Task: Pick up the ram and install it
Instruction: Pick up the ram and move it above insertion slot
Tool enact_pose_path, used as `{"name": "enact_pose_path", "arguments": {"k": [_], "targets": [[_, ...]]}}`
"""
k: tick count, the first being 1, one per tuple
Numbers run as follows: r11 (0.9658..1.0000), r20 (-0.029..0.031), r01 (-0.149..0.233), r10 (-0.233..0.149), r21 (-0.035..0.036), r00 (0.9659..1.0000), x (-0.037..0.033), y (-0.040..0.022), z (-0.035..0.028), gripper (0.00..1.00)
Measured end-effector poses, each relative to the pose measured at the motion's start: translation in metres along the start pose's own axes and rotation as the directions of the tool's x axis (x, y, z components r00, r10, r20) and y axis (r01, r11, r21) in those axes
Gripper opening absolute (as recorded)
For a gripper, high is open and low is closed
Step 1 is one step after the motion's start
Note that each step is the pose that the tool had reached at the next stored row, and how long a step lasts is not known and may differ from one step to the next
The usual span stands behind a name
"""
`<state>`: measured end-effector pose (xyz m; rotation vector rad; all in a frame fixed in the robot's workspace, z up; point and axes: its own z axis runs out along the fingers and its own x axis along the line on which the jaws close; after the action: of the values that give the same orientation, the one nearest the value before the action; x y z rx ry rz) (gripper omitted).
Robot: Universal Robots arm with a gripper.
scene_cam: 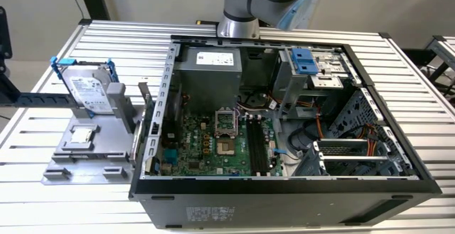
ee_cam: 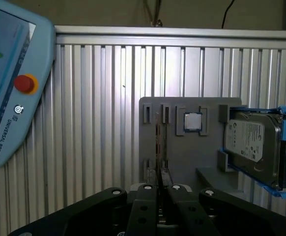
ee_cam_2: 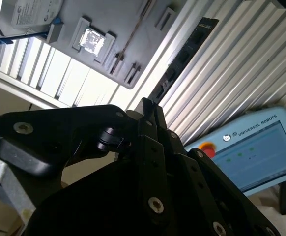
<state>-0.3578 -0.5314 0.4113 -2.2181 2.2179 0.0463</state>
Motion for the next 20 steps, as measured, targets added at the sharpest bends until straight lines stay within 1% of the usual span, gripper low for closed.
{"name": "enact_pose_path", "arguments": {"k": [5, 20], "targets": [[1.0000, 0.0000, 0.000, 0.000, -0.0009, 1.0000, 0.0000, -0.0085, -0.0001, 0.00], [1.0000, 0.0002, 0.000, 0.000, -0.0019, 1.0000, 0.0000, -0.0306, -0.0004, 0.00]]}}
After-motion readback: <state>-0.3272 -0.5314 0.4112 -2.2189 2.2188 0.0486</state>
